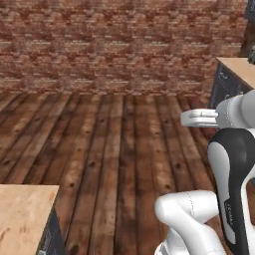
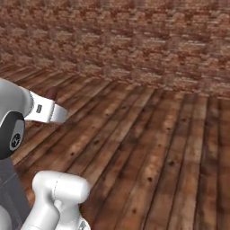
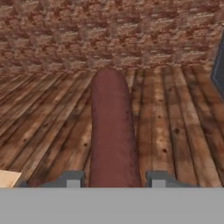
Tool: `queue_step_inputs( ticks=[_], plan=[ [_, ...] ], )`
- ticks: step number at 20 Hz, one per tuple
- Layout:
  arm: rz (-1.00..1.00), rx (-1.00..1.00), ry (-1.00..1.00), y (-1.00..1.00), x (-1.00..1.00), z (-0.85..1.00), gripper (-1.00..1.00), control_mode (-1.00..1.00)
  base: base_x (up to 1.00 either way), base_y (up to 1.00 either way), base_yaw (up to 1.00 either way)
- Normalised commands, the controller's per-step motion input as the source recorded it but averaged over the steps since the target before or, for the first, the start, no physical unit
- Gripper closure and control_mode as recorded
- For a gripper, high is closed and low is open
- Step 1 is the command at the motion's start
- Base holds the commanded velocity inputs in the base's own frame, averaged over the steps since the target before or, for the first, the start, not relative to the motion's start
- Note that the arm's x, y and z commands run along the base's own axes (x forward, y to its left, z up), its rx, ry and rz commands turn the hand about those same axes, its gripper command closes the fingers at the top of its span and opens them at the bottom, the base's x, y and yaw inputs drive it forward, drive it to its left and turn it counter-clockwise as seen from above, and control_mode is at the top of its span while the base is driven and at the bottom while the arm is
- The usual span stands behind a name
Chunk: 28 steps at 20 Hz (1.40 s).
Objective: Retrieve the sausage and cheese from the fridge and place them on the cutting board on the counter.
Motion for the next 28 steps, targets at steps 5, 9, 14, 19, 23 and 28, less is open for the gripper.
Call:
queue_step_inputs(
  ticks=[5,9,14,19,23,28],
  plan=[
    [0.0,0.0,0.0,0.0,0.0,0.0,1.0,1.0,1.0,0.0,0.48],
    [0.0,0.0,0.0,0.0,0.0,0.0,1.0,1.0,1.0,0.0,0.52],
    [0.0,0.0,0.0,0.0,0.0,0.0,1.0,1.0,1.0,0.0,0.56],
    [0.0,0.0,0.0,0.0,0.0,0.0,1.0,1.0,1.0,0.0,0.65],
    [0.0,0.0,0.0,0.0,0.0,0.0,1.0,1.0,1.0,0.0,0.76],
    [0.0,0.0,0.0,0.0,0.0,0.0,1.0,1.0,1.0,-0.02,0.78]
  ],
)
